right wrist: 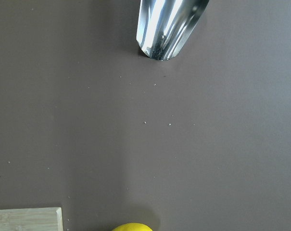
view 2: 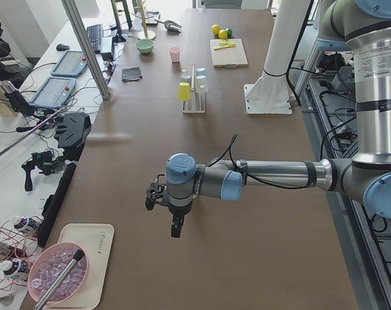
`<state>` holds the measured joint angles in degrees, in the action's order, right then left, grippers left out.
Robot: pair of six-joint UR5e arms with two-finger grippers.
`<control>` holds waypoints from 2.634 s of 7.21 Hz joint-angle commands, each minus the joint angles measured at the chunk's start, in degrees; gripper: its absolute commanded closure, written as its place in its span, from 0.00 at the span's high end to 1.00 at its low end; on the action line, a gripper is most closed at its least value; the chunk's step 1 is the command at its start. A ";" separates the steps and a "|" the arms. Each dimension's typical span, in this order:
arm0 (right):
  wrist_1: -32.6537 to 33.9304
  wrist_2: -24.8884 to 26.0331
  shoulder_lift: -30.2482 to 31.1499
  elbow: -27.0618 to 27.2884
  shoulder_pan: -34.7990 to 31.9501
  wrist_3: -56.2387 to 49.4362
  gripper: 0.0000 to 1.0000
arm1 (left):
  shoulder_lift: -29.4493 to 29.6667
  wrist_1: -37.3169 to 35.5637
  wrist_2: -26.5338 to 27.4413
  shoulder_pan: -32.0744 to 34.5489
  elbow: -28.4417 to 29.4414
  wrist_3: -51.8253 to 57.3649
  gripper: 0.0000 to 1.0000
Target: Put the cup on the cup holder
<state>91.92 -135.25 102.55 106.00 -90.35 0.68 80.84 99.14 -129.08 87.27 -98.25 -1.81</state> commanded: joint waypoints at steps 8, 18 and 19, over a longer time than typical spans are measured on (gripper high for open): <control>-0.86 -3.97 -0.51 0.96 0.09 -0.77 1.00 | -0.15 0.00 -0.12 0.00 -0.36 -0.04 0.98; 0.36 6.83 -13.50 0.79 14.03 0.02 1.00 | -0.59 0.00 -0.03 0.00 -0.18 -0.04 0.98; 4.11 8.50 -16.82 0.79 17.19 -0.06 1.00 | -0.59 0.00 -0.12 0.00 -0.45 0.05 0.98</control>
<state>93.14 -128.61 89.17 106.80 -77.02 0.45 80.24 99.14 -129.13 87.30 -98.50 -1.80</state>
